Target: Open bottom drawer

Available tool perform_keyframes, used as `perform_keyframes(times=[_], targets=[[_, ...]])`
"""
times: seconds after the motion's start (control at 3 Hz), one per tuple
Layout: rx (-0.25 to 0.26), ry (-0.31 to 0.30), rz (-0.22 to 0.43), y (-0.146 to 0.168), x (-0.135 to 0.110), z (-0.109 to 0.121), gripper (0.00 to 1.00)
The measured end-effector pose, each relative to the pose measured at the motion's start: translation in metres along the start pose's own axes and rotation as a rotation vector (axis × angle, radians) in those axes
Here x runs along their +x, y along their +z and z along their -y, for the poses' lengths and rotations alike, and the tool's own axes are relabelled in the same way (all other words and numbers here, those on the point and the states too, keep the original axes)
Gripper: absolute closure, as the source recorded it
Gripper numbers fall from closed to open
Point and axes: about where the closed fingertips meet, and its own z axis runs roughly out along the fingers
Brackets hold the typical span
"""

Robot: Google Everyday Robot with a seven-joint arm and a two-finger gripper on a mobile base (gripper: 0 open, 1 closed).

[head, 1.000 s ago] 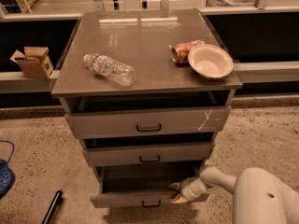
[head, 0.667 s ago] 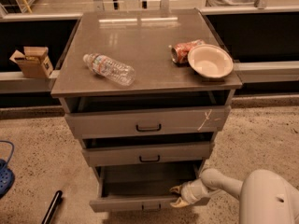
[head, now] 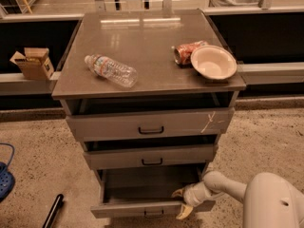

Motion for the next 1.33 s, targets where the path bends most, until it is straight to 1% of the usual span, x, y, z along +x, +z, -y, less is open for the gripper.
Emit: perform_keyframes(times=[0.33, 0.67, 1.0, 1.33], targets=[[0.000, 0.000, 0.000, 0.000, 0.000, 0.000, 0.00], [-0.025, 0.021, -0.012, 0.005, 0.002, -0.010, 0.00], [-0.094, 0.030, -0.039, 0.015, -0.002, -0.037, 0.16], [-0.156, 0.020, -0.062, 0.010, -0.014, -0.065, 0.28]])
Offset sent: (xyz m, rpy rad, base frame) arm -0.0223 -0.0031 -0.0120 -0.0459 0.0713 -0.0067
